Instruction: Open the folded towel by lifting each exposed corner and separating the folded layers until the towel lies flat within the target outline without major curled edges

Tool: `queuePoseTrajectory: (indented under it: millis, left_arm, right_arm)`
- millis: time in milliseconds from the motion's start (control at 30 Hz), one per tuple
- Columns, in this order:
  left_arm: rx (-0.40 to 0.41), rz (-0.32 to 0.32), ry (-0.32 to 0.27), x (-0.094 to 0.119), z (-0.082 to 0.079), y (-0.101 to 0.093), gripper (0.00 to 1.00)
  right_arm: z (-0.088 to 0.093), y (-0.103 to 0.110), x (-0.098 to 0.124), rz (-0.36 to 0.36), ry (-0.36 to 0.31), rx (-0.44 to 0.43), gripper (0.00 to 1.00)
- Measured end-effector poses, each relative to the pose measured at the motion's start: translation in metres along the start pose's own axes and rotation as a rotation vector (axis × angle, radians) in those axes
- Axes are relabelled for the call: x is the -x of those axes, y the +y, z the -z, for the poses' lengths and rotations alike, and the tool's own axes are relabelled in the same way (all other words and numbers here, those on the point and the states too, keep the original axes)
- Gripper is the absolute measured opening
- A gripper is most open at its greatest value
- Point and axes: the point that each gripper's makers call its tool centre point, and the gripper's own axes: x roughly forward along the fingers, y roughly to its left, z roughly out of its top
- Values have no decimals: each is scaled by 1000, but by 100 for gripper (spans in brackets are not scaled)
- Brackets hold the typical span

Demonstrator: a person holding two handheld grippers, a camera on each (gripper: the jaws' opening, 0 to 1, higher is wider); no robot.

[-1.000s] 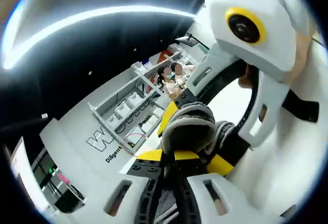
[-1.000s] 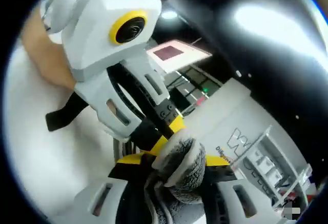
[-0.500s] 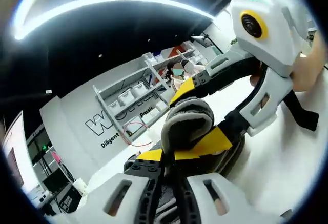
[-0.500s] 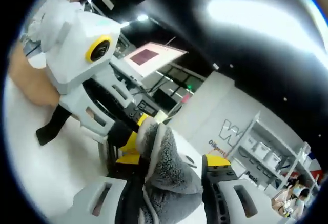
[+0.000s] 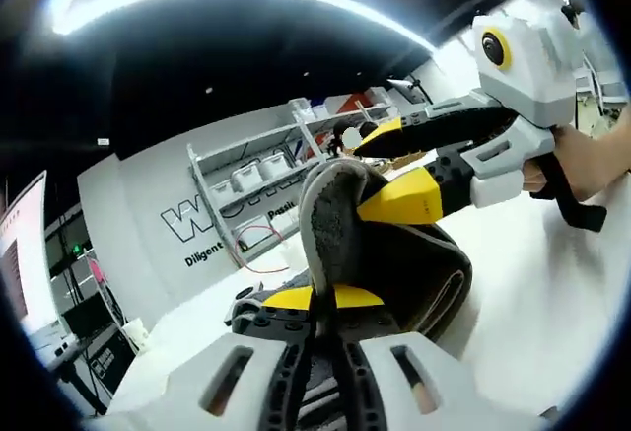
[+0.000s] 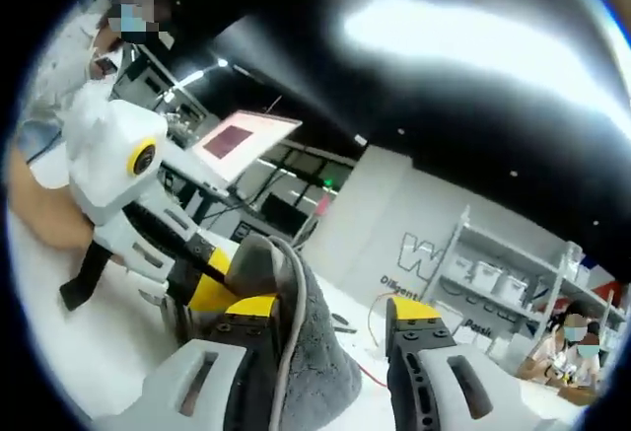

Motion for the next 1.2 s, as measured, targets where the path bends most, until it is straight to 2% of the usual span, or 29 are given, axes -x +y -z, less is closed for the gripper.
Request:
queuePoseTrajectory:
  millis: [233,300,333,367,433,500,700,867,933,967,1067,1200]
  left_arm:
    - [38,2,1,1,1,1,4]
    - [34,-3,8,1,2,2,4]
    - [32,-3,8,1,2,2,4]
    - [31,-1,7,1,1,1,4]
    - [13,7,8,-2,2,0,4]
    - [-1,9,13,-3,3,0,4]
    - [18,11,10,-2,3,0,4]
    - [-3,19,8,-2,1,-2,4]
    - [-14,22,7,-1,0,-5,4]
    - [-21,23,7,-1,0,-6,4]
    - [-71,26,-9,-2,-2,-6,4]
    - [-70,54,-27,-2,-5,-12,4]
  right_arm:
    - [3,-15,2,40,2,-63,37]
    - [5,-25,5,73,-4,-109,34]
    - [8,-28,6,78,-3,-159,34]
    - [9,-29,6,80,2,-173,34]
    - [22,-30,5,85,57,-227,38]
    - [22,-27,3,73,52,-233,39]
    - [17,-10,-2,24,51,-155,41]
    - [14,8,-7,-31,49,-91,51]
    - [12,14,-8,-52,43,-57,50]
    - [8,19,-9,-65,27,-2,49]
    - [8,20,-13,-85,11,76,39]
    - [9,20,-14,-87,14,64,39]
